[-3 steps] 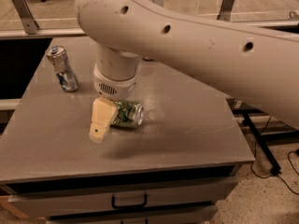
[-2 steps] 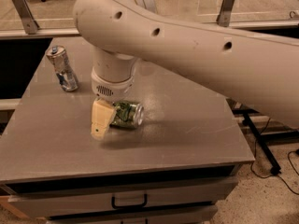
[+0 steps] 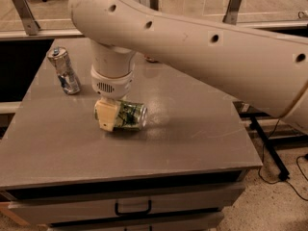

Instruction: Place green can upright

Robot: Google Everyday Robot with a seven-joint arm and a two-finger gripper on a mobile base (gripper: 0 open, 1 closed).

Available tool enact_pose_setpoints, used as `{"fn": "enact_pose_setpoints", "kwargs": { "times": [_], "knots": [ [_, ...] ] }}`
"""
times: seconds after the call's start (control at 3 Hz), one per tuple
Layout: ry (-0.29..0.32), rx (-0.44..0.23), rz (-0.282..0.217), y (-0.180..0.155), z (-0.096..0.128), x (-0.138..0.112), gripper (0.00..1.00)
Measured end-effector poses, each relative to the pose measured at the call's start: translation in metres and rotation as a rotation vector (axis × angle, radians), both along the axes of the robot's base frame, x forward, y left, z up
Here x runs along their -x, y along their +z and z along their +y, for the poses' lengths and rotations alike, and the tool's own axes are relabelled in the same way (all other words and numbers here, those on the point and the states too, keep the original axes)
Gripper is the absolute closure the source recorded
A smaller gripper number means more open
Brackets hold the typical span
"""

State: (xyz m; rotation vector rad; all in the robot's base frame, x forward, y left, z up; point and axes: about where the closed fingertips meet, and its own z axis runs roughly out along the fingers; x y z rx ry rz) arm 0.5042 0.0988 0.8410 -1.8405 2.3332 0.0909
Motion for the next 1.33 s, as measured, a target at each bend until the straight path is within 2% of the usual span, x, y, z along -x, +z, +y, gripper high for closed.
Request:
{"fn": "enact_pose_setpoints", "kwargs": {
  "times": [0.33,0.67,1.0,1.33],
  "knots": [
    [0.019,-0.084,-0.024,0.036,-0.016,-0.014,0.88],
    [0.039,-0.286,-0.022,0.055,-0.044,-0.032,1.0],
    [0.057,-0.526,-0.022,0.052,-0.064,-0.047,1.0],
    [0.09,-0.776,-0.027,0.056,-0.085,-0.045,1.0]
  ]
}}
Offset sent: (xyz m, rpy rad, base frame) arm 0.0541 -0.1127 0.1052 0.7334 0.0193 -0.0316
